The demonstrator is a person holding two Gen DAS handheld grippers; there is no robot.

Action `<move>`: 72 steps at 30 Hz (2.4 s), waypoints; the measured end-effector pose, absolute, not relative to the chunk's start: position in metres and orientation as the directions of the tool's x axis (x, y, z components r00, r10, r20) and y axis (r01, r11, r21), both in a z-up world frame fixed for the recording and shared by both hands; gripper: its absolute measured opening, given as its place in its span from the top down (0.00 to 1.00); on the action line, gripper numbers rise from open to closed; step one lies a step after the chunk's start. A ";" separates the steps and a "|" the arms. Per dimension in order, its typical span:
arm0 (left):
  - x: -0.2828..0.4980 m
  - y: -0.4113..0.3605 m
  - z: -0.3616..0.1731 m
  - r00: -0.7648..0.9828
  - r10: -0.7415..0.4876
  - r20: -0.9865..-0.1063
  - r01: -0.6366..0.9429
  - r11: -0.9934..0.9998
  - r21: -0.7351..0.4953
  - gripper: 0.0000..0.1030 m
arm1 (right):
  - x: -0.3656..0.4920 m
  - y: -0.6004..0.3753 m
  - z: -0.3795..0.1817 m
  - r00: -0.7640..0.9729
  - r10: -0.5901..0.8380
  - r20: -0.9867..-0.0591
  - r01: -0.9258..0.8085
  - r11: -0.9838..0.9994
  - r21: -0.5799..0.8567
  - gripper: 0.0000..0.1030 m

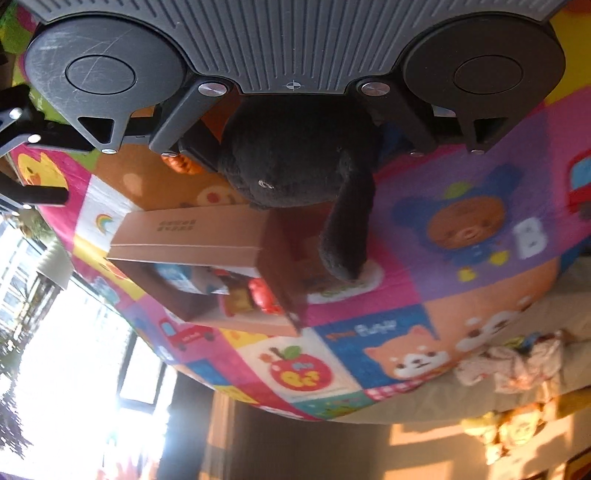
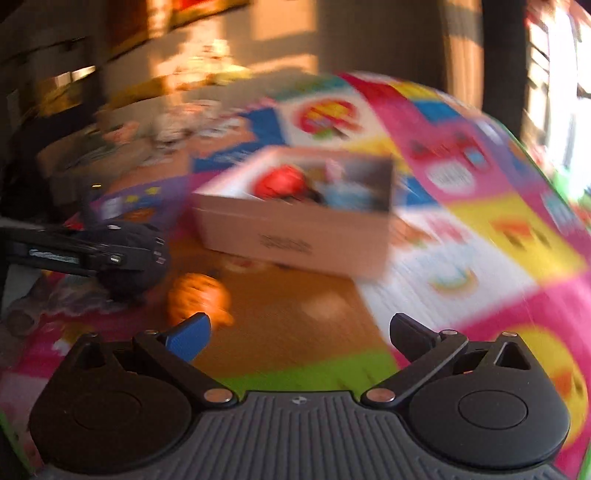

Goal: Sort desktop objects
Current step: 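Lift the black plush with the left tool while the right tool grasps the orange pumpkin, then carry the black plush over the box and open the left tool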

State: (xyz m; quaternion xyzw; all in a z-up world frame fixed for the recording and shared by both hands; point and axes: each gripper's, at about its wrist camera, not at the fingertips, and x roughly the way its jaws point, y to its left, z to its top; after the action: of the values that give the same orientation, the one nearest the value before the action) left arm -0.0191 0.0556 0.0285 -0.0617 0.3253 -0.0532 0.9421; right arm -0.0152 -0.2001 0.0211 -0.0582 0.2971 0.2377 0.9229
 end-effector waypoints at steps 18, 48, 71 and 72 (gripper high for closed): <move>-0.050 0.072 0.031 0.771 -0.164 -0.616 0.061 0.981 -0.185 0.03 | 0.010 -0.118 0.011 0.568 0.461 -0.682 -0.638 0.770 -0.011 0.57; -0.036 0.013 0.116 0.919 -0.189 -0.345 0.199 0.980 -0.007 0.12 | -0.053 -0.220 0.093 0.807 0.373 -0.457 -0.451 0.890 -0.071 0.57; 0.128 0.009 0.088 0.809 -0.331 -0.486 0.221 0.937 -0.271 0.04 | -0.010 -0.277 0.091 0.892 0.231 -0.389 -0.261 0.965 -0.025 0.57; 0.120 0.013 0.084 0.812 -0.317 -0.489 0.208 0.942 -0.265 0.04 | -0.009 -0.286 0.086 0.891 0.211 -0.402 -0.236 0.972 -0.012 0.56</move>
State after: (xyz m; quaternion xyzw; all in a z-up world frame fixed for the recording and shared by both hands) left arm 0.1204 0.0135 0.0841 -0.0998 0.2730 -0.1388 0.9467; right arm -0.0086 -0.2857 0.0863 -0.0304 0.2031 0.1150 0.9719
